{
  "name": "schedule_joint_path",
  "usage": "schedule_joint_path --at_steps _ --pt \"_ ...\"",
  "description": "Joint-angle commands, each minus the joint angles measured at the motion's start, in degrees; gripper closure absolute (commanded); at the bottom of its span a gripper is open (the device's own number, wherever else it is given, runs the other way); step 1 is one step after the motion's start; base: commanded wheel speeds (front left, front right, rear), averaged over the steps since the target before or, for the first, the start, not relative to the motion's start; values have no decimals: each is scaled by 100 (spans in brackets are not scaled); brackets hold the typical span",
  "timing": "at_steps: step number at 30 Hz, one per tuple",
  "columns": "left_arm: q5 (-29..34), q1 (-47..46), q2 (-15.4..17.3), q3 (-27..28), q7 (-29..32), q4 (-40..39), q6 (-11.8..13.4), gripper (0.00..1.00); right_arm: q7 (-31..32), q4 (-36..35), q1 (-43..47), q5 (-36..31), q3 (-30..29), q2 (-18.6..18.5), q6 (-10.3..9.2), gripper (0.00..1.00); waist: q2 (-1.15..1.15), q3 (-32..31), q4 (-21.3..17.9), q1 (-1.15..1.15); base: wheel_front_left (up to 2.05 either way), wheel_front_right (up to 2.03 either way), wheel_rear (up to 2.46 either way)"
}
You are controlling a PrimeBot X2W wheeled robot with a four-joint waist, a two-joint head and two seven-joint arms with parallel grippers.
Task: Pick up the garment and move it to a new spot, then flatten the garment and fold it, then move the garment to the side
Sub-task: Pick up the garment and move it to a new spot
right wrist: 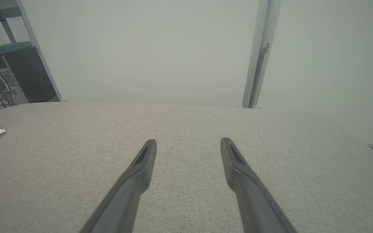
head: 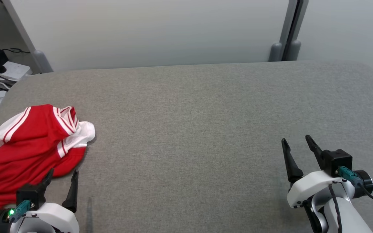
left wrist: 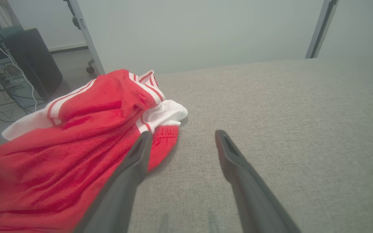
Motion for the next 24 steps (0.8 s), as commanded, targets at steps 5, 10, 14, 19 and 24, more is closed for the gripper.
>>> schedule_joint_path --at_steps 5,10,14,19,24 --pt "95 -321 165 365 -77 -78 2 0 -81 -191 -233 80 386 -17 8 0 0 -27 441 0 0 0 0" --pt "93 -317 184 501 -77 -1 2 0 -81 -164 -286 163 602 -17 8 0 0 -34 919 0 0 0 0" --pt "88 -341 211 575 -77 110 2 0 -81 -136 -312 249 733 -17 8 0 0 -24 1263 0 0 0 0" --pt "-6 -350 210 670 -77 158 2 0 -81 -131 -338 306 898 -17 8 0 0 41 1524 0 0 0 0" --pt "-347 -526 333 417 -77 206 2 0 -81 -111 -369 317 982 -17 8 0 0 135 1572 0 0 0 0"
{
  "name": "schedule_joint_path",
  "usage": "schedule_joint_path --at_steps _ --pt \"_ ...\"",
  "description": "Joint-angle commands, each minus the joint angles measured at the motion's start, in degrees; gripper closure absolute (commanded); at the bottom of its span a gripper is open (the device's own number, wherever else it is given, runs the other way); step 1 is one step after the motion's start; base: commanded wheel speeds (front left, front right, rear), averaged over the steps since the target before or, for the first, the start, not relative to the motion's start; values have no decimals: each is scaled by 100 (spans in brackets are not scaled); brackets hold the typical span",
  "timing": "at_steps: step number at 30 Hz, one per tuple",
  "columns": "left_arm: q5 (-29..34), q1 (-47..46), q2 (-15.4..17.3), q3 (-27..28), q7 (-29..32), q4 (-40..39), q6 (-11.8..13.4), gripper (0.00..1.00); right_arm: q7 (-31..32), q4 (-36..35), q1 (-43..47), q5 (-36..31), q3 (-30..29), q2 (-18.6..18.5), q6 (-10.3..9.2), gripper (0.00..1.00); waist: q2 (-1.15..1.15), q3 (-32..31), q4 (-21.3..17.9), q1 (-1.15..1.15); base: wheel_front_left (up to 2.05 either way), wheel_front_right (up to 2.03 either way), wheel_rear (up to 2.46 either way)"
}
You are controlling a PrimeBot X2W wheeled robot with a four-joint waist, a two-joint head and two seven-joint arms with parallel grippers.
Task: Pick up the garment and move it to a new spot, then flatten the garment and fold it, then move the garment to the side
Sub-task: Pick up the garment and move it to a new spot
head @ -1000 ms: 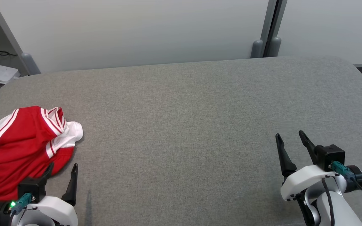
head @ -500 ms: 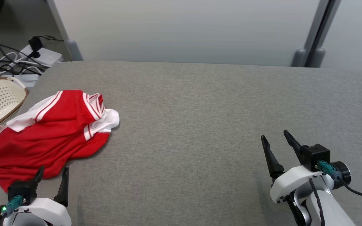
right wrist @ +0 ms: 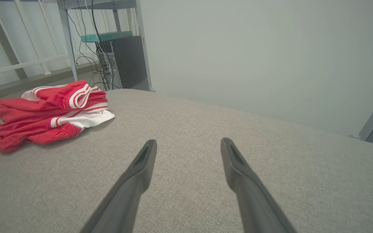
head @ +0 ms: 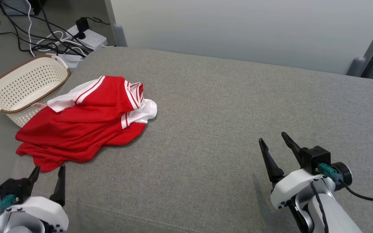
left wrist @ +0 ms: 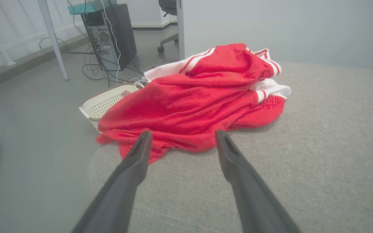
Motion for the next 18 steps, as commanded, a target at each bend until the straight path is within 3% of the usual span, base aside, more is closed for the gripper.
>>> schedule_joint_path --at_steps 1,18 --pt "-229 -488 330 -12 -77 -85 2 0 -80 -114 -190 67 155 2 8 0 0 77 -31 0 0 0 0" --pt "-2039 -1916 1653 -1557 -77 438 2 0 -80 -597 -510 -29 434 2 8 0 0 1235 -662 0 0 0 0"
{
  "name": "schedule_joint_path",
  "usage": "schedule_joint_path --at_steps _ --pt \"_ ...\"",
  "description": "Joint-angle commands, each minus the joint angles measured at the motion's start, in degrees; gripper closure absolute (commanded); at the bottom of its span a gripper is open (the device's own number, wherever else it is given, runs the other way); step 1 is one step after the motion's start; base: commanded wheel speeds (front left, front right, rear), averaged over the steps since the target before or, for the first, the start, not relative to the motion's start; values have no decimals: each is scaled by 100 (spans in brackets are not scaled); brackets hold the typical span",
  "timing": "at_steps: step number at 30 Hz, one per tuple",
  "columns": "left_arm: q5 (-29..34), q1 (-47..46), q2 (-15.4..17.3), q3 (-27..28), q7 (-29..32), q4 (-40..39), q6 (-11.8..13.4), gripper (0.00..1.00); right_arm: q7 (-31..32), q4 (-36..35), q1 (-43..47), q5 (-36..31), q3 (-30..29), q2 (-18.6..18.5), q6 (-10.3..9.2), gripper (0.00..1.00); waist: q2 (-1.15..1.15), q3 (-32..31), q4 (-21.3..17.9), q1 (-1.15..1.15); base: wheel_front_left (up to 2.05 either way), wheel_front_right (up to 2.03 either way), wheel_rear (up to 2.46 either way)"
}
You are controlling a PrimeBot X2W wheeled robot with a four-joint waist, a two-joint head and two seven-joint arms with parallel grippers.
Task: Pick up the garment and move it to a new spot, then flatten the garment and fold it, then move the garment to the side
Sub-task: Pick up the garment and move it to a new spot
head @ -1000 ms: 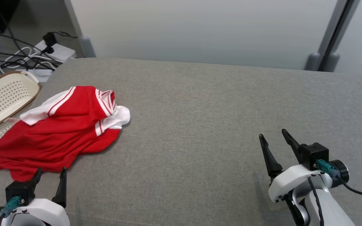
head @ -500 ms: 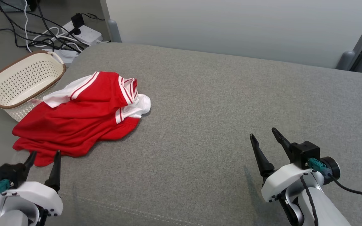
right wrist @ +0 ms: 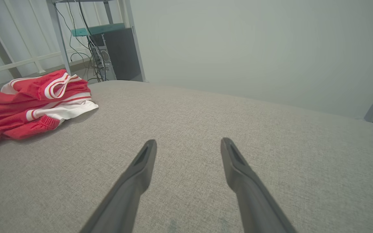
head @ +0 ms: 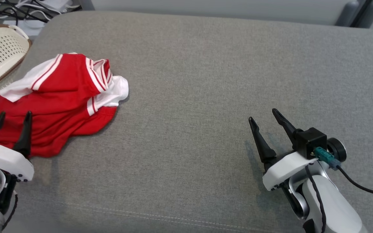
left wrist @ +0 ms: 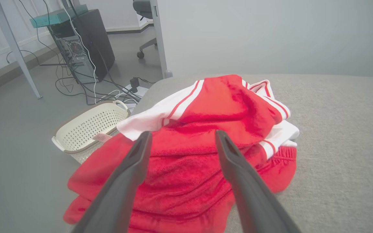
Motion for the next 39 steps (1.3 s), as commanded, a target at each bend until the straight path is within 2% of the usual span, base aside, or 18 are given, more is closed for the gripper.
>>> schedule_joint_path --at_steps 1,10,20,30,31,32,33,39 --pt "-149 -329 394 109 -73 -40 2 0 -77 -262 -168 -67 131 40 8 0 0 335 -228 0 0 0 0" --pt "-1029 -608 866 -209 -73 179 2 0 -77 -1025 -315 -200 471 40 8 0 0 950 -664 0 0 0 0" --pt "-1511 -613 1090 -307 -73 374 2 0 -77 -1576 -198 -162 542 40 8 0 0 1224 -956 0 0 0 0" --pt "-1760 -699 1116 -300 -73 640 2 0 -77 -1714 -119 -215 495 40 8 0 0 1345 -1066 0 0 0 0" --pt "-1787 -700 1106 -331 -73 666 2 44 -77 -1717 -109 -214 489 40 8 0 0 1343 -1074 0 0 0 0" --pt "-1799 -709 1110 -348 -73 681 2 96 -77 -1719 -100 -216 483 40 8 0 0 1345 -1081 0 0 0 0" --pt "-1808 -721 1114 -361 -73 687 2 100 -77 -1721 -95 -217 476 40 8 0 0 1350 -1085 0 0 0 0" --pt "-1660 -794 1150 -190 -73 507 2 100 -77 -1723 -83 -221 412 40 8 0 0 1337 -1078 0 0 0 0"
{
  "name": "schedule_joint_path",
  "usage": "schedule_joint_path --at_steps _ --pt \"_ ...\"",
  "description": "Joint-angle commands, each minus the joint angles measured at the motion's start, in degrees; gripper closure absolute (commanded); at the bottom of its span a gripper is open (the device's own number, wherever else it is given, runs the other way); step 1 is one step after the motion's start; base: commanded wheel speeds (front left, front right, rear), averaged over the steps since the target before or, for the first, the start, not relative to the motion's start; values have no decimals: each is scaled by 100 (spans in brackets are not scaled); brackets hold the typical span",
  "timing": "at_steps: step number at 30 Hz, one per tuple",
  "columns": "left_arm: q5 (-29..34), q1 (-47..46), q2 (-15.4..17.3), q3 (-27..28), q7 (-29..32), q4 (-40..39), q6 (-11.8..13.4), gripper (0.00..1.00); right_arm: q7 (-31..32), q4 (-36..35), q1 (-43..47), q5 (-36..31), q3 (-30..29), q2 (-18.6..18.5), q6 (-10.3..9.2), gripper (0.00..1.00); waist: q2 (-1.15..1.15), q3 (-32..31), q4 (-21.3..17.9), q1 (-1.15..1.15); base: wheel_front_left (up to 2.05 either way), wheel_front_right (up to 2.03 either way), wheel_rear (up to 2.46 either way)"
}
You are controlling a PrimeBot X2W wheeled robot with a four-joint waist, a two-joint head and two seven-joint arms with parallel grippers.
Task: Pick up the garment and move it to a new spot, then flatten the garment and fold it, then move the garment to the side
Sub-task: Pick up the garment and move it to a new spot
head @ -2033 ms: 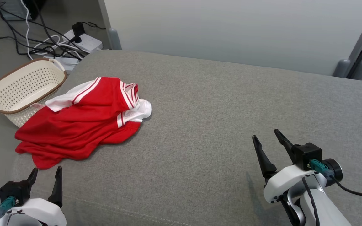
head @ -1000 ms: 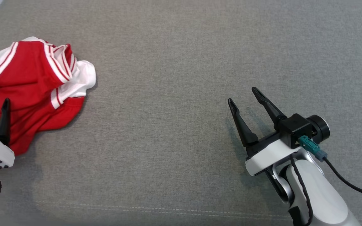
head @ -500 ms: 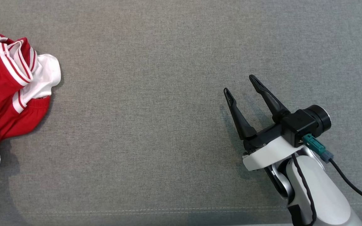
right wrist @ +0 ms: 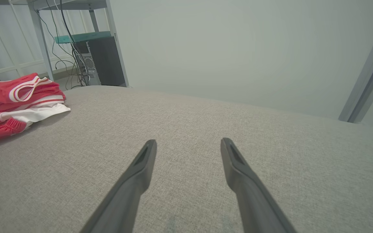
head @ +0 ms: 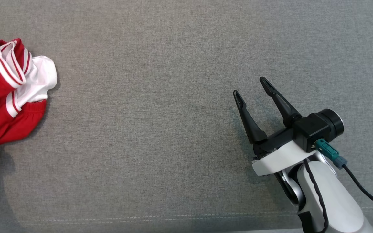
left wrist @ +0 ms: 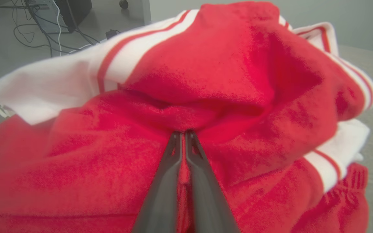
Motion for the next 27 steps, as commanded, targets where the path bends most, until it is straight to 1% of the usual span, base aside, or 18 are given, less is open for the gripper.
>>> schedule_joint_path --at_steps 1,2,4,6,10,13,16,19,23,27 --pt "166 -266 398 402 -35 -205 2 100 -68 -152 95 -17 44 63 8 0 0 -12 14 0 0 0 0" --pt "166 -266 398 402 -35 -205 2 100 -68 -152 95 -17 44 63 8 0 0 -12 14 0 0 0 0" --pt "456 -317 389 814 -35 -479 2 100 -68 -140 94 -16 6 63 8 0 0 -40 39 0 0 0 0" --pt "906 -282 311 1261 -35 -879 2 100 -68 -113 96 0 -26 63 8 0 0 -94 67 0 0 0 0" --pt "1732 -96 -44 2085 -35 -1884 2 100 -68 -43 116 83 -53 63 8 0 0 -261 91 0 0 0 0" --pt "2045 -10 -363 2426 -35 -2636 2 100 -68 25 145 161 -63 63 8 0 0 -413 81 0 0 0 0" --pt "2241 -1 -566 2457 -35 -3298 2 100 -68 91 183 237 -92 63 8 0 0 -571 44 0 0 0 0" --pt "2304 -38 -725 2301 -35 -3925 2 100 -68 129 234 307 -122 63 8 0 0 -721 -28 0 0 0 0" --pt "2280 -82 -885 1896 -35 -4565 2 100 -68 156 313 394 -154 63 8 0 0 -889 -176 0 0 0 0" --pt "2271 -93 -1021 1459 -35 -4948 2 100 -68 148 411 464 -164 63 8 0 0 -1027 -373 0 0 0 0"
